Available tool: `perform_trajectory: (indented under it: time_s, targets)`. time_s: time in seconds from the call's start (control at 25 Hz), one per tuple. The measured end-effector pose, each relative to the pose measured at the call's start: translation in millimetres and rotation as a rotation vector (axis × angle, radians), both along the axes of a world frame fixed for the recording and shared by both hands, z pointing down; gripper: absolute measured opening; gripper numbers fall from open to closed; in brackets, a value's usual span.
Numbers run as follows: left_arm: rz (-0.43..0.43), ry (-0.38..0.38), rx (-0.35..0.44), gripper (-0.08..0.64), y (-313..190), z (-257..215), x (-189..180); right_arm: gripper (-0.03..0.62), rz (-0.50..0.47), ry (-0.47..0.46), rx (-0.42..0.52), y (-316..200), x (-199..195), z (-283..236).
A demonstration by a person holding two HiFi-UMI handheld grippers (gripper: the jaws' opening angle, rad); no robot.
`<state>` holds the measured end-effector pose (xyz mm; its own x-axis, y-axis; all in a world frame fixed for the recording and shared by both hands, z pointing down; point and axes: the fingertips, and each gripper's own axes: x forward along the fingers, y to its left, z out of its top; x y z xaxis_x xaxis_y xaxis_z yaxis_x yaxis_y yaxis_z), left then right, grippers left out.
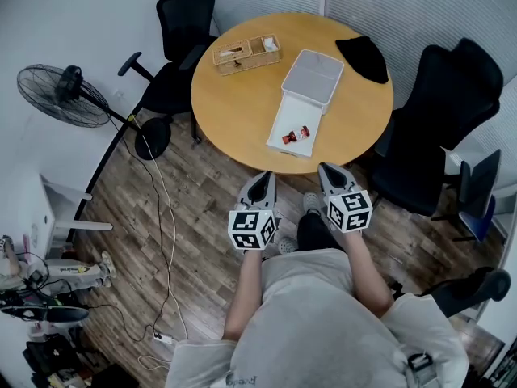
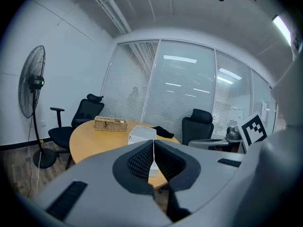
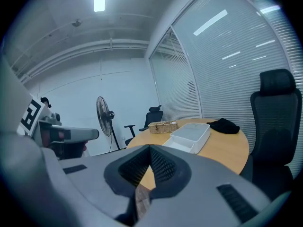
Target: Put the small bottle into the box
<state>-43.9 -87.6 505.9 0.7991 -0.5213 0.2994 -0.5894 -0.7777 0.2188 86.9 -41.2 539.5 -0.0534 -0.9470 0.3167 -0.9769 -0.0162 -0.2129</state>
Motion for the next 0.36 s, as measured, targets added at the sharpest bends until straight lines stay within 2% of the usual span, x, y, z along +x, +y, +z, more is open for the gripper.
perform_trajectory:
  time_s: [0.36]
  targets:
    - [-0.003,0.004,-0.008,0.029,-2.2,0.1,-3.9,0.018,0.001,-0.005,-0.008,-1.9,-4.3,2.8]
